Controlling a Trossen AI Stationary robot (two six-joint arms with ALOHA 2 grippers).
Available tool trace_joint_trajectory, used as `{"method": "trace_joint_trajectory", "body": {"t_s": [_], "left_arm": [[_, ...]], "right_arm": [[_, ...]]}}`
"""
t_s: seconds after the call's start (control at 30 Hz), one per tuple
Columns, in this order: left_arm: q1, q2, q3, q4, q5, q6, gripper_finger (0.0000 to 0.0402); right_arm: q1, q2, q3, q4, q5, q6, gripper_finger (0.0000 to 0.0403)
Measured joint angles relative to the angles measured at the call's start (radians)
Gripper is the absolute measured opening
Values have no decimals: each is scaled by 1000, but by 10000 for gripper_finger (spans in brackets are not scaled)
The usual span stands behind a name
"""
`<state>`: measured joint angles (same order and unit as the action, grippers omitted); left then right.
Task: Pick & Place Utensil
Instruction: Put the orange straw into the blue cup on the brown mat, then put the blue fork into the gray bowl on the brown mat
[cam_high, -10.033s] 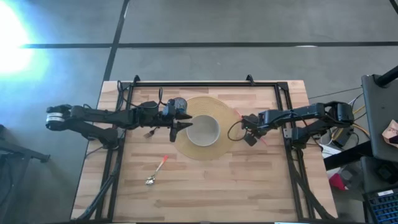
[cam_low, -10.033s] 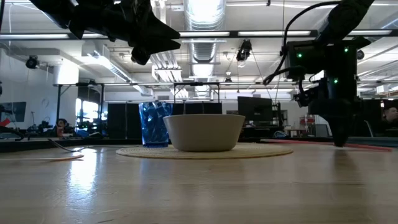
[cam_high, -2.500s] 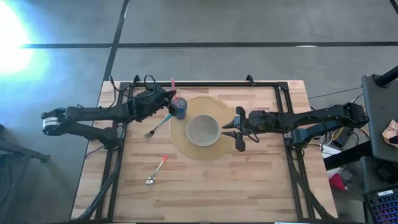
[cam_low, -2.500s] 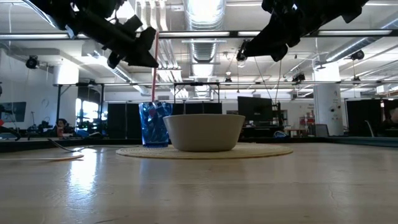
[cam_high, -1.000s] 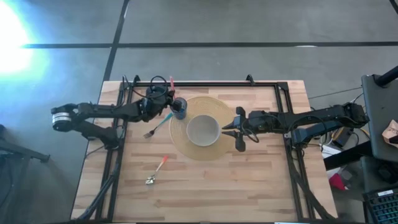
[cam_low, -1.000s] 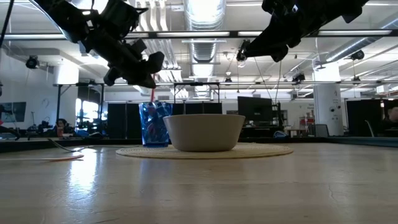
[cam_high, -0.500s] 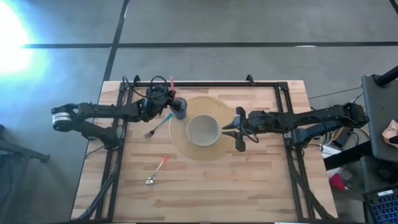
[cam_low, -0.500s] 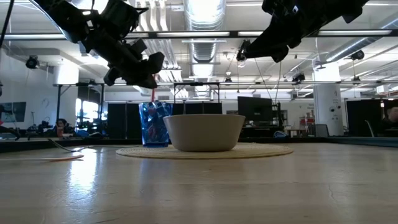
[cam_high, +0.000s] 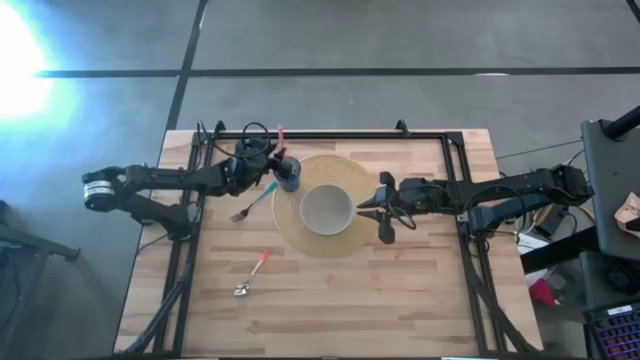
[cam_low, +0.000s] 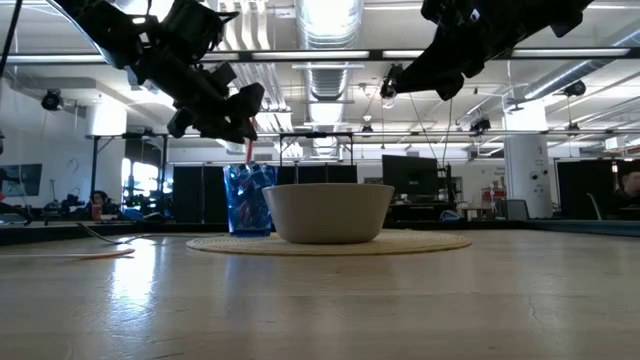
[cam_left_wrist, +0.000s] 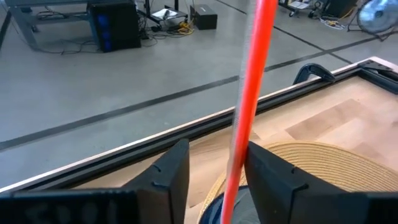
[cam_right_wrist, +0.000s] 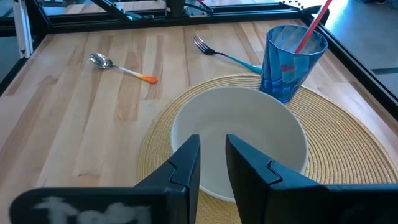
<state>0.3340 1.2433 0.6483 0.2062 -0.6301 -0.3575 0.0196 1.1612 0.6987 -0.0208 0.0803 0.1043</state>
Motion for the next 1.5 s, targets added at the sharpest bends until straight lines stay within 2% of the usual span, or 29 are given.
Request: {"method": "trace_joint_trajectory", "body": {"t_s": [0.27, 0.47, 0.7, 1.13, 1.5], "left_arm": [[0, -17, 0, -35, 120, -10, 145], [0, -21, 0, -76, 143, -22, 145], [-1, -21, 0, -103, 255, -45, 145], [-1, -43, 0, -119, 256, -20, 145], [-1, -265, 0, -243, 260, 73, 145]], "right_arm": [[0, 0, 0, -4, 0, 0, 77], [0, 0, 0, -6, 0, 0, 87], [0, 0, 0, -6, 0, 0, 88], [0, 0, 0, -6, 0, 0, 69], [0, 0, 0, -31, 0, 9, 88]]}}
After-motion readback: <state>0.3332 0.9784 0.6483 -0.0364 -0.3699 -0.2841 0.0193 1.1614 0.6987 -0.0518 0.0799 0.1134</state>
